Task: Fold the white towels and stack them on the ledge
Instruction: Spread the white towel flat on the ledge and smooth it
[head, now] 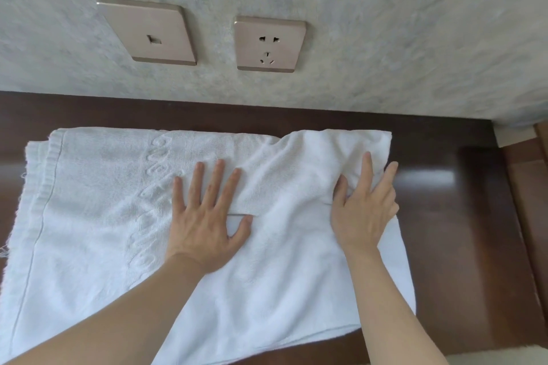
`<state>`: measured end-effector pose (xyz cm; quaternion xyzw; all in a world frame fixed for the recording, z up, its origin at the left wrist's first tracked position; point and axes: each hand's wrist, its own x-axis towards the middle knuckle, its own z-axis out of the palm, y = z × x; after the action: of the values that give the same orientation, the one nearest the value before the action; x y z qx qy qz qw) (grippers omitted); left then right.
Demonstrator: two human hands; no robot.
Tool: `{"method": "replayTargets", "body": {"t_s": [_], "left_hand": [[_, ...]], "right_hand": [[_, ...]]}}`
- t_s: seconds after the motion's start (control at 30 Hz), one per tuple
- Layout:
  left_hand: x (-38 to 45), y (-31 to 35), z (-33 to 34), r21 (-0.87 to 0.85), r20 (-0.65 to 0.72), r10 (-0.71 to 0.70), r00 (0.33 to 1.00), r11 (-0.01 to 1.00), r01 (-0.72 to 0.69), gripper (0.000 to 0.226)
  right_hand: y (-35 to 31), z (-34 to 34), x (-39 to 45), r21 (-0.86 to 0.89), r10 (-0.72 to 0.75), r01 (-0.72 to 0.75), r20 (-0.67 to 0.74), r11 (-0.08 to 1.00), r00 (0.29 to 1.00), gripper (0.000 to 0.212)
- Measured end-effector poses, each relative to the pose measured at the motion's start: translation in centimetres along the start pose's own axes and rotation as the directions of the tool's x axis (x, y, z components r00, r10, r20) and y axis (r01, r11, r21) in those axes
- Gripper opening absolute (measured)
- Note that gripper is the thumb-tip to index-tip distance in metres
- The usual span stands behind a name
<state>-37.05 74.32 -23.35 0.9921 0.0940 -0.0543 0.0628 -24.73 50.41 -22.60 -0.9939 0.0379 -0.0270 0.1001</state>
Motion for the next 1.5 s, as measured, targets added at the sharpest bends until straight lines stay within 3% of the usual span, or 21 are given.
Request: {"method": "replayTargets", "body": {"t_s": [0.13, 0.3, 0.5, 0.73, 0.87, 1.0, 1.2, 1.27, 1.37, 1.5], "left_hand": [[0.0, 0.1, -0.1, 0.000, 0.002, -0.004, 1.000, 1.000, 0.004, 0.082], [-0.1, 0.0, -0.1, -0.021, -0.015, -0.022, 1.000, 1.000, 0.022, 0.082], [-0.2, 0.1, -0.2, -0.032, -0.022, -0.010, 1.000, 0.999, 0.009, 0.076], [-0.3, 0.1, -0.3, -0.038, -0.013, -0.013, 1.000, 0.999, 0.013, 0.074], [-0.4, 0.1, -0.3, -0.051, -0.031, 0.012, 0.999, 0.999, -0.013, 0.071], [-0.5, 0.1, -0.3, -0.039, -0.038, 0.043, 0.998, 0.998, -0.044, 0.069], [-0.6, 0.1, -0.5, -0.025, -0.009, 0.054, 0.998, 0.998, -0.054, 0.066], [-0.6, 0.1, -0.7, -0.016, 0.013, 0.054, 0.998, 0.998, -0.054, 0.067], [-0.7, 0.3, -0.7, -0.005, 0.021, 0.055, 0.998, 0.998, -0.055, 0.069], [-0.4, 2.4, -0.6, -0.073, 0.019, 0.020, 1.000, 0.997, -0.018, 0.076]], "right_hand": [[0.7, 0.0, -0.7, 0.017, 0.056, -0.054, -0.102, 0.998, 0.993, 0.051], [4.2, -1.1, -0.6, -0.080, 0.030, -0.038, -0.089, 0.996, 0.996, 0.048], [4.9, -1.5, -0.3, -0.004, 0.095, -0.096, -0.075, 0.995, 0.993, 0.056], [7.9, -3.4, -4.2, 0.081, 0.381, -0.383, 0.037, 0.920, 0.924, 0.065], [8.1, -3.4, -4.1, 0.171, 0.315, -0.320, 0.057, 0.932, 0.947, 0.051], [8.9, -3.3, -4.0, 0.059, 0.203, -0.204, 0.015, 0.977, 0.979, 0.048], [7.8, -2.3, -4.4, 0.057, 0.330, -0.326, -0.109, 0.944, 0.938, 0.052], [7.0, -2.2, -5.3, -0.007, 0.273, -0.276, -0.122, 0.961, 0.954, 0.054], [6.8, -1.7, -7.3, -0.138, 0.040, -0.037, 0.017, 0.990, 0.999, 0.059], [6.9, -1.3, -7.1, -0.152, 0.089, -0.075, 0.092, 0.986, 0.992, 0.063]]}}
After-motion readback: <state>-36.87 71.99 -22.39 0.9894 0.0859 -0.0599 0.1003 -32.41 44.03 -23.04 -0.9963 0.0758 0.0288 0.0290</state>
